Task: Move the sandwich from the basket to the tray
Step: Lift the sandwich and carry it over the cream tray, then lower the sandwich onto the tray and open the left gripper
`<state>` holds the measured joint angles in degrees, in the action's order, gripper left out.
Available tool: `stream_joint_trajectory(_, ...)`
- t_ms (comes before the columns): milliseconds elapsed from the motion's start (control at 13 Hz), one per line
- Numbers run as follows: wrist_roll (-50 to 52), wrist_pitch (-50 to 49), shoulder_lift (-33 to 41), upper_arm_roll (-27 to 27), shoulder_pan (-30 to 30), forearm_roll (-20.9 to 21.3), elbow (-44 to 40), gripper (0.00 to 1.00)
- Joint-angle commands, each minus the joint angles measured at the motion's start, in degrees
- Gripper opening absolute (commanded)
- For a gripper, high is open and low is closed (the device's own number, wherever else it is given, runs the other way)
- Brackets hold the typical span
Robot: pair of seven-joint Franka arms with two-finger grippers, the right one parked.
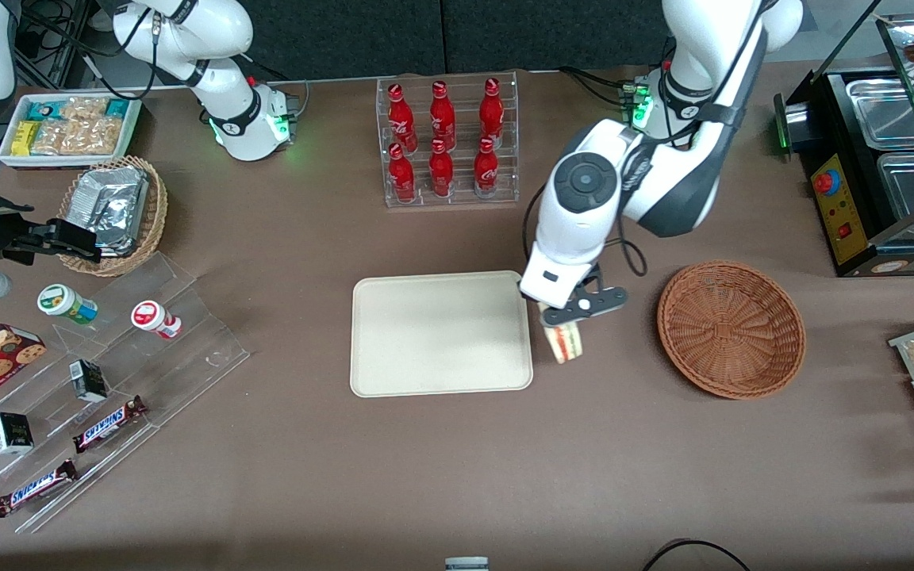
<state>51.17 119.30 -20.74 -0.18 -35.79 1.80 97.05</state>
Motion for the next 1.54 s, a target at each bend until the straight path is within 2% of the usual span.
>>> stream_joint_trajectory(0,0.33,4.08,-2.80,0.36,-2.62,-2.84,-2.38,0.16)
stream_joint_trajectory(231,0.34,8.91,-8.07,0.36,-5.26,-3.56,-5.46,0.16)
stream_joint_trajectory(615,-0.19,13.76,-12.74,0.36,-9.12,-2.77,-5.29,0.16)
stream_joint_trajectory(1308,-1.86,17.02,-17.14,0.27,-10.44,-0.57,-5.11,0.16)
stream_joint_trajectory(1462,-1.86,17.45,-17.49,0.36,-10.44,-0.57,-5.20,0.25)
